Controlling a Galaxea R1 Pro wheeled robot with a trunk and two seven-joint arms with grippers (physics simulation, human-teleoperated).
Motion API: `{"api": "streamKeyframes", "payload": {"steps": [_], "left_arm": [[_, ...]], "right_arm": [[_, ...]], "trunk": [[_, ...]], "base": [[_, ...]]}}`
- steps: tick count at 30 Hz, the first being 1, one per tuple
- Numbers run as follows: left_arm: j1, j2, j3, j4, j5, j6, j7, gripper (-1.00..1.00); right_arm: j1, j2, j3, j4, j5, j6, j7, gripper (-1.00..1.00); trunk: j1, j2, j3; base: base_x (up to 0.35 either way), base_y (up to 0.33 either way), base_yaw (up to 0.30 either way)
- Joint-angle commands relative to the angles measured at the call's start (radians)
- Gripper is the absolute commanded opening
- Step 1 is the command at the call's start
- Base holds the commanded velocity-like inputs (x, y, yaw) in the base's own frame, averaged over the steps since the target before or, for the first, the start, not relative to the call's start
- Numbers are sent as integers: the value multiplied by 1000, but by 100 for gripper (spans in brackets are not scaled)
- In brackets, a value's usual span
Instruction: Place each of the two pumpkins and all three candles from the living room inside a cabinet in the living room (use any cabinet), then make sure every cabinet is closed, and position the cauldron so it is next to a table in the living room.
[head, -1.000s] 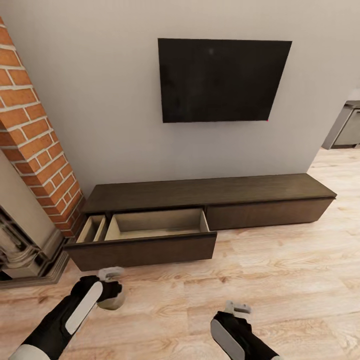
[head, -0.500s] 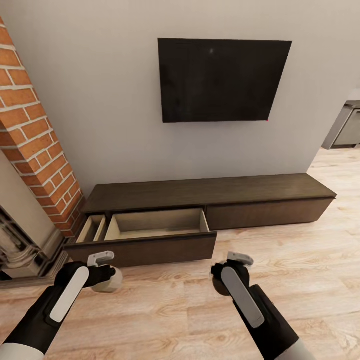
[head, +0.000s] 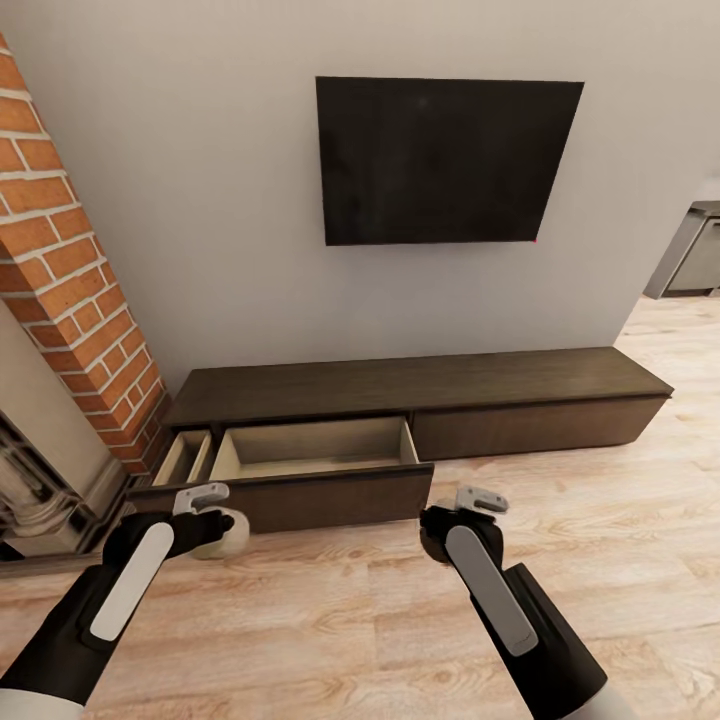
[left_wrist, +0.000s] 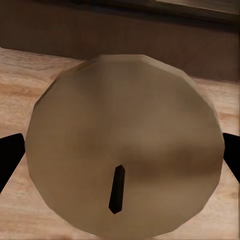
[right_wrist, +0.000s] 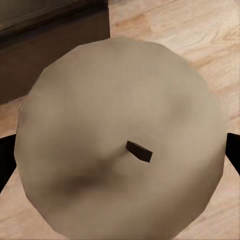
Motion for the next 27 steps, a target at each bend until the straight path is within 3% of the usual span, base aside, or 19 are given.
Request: {"api": "streamKeyframes", "payload": {"steps": [1, 4, 10, 27], "left_arm": [[-1, 1, -3, -5, 10, 1, 11, -100], [-1, -1, -3, -10, 10, 0, 11, -100], [-1, -2, -4, -10, 9, -5, 9, -100], [-1, -4, -5, -3, 9, -8, 8, -100]], "right_arm": [[-1, -1, 2, -3, -4, -26, 15, -100], [-1, -6, 7, -6, 33, -101, 84, -100], [-1, -7, 8, -16, 79, -127, 115, -100], [-1, -2, 11, -9, 82, -128, 119, -100]], "trunk": [[0, -1, -1], [0, -1, -1], [0, -1, -1], [0, -1, -1]], "base": [[0, 0, 0], [0, 0, 0], [133, 0, 0], [68, 37, 0]]}}
